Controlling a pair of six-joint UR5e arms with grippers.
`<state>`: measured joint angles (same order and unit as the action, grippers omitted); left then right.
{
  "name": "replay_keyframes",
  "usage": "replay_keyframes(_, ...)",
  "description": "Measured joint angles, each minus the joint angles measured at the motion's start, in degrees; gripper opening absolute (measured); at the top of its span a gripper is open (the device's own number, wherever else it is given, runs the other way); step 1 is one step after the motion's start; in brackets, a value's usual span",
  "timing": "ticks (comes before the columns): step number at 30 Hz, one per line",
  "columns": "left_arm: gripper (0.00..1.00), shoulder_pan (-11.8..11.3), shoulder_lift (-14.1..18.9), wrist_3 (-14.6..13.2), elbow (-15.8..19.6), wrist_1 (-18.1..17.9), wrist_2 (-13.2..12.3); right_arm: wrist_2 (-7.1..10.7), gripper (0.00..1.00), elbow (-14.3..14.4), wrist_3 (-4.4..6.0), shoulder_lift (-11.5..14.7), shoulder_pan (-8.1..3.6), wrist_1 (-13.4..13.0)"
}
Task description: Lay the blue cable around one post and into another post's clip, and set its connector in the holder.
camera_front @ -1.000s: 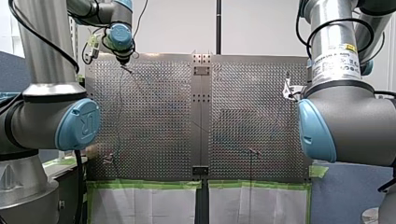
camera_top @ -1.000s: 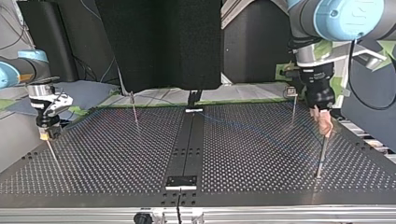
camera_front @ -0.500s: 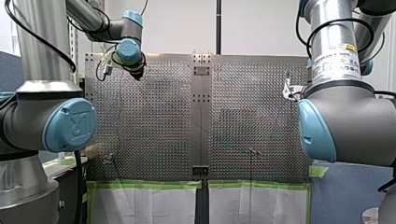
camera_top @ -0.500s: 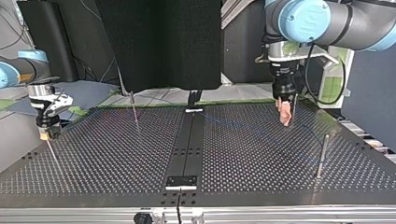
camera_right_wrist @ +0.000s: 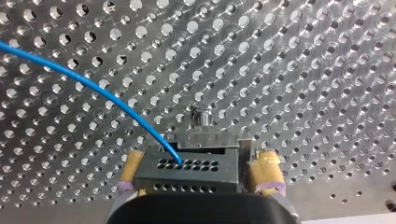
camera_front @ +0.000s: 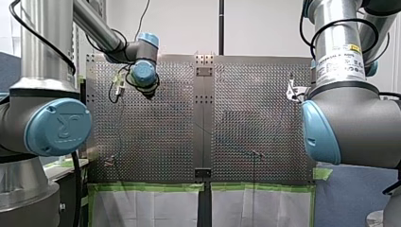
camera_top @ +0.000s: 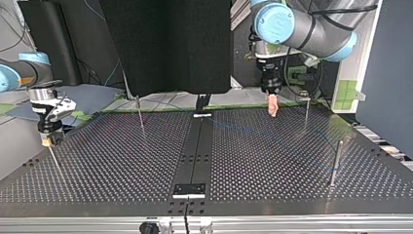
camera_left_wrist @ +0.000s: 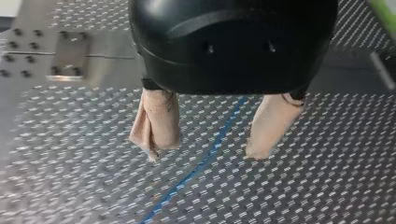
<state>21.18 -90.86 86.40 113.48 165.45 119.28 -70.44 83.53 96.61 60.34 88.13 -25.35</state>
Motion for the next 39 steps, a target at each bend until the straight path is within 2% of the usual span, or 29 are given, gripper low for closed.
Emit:
replay_keyframes(6, 1.0, 3.11, -3.12, 1.62, 3.08, -3.1, 2.63, 0.0, 1.0, 0.0, 0.0, 0.0, 0.0, 0.0)
replay_keyframes(14, 1.0, 7.58, -7.58, 3.26, 7.56, -7.59, 0.31, 0.0, 1.0, 0.0, 0.0, 0.0, 0.0, 0.0)
replay_keyframes(20, 1.0, 10.78, -10.78, 5.85, 10.76, -10.78, -1.34, 0.0, 1.0, 0.0, 0.0, 0.0, 0.0, 0.0)
replay_keyframes(25, 1.0, 13.09, -13.1, 7.59, 13.08, -13.1, -1.25, 0.0, 1.0, 0.0, 0.0, 0.0, 0.0, 0.0)
replay_keyframes(31, 1.0, 15.94, -15.75, 7.99, 15.91, -15.92, -0.34, 0.0, 1.0, 0.0, 0.0, 0.0, 0.0, 0.0)
replay_keyframes(39, 1.0, 20.01, -16.53, 8.42, 17.78, -20.02, 0.66, 0.0, 1.0, 0.0, 0.0, 0.0, 0.0, 0.0)
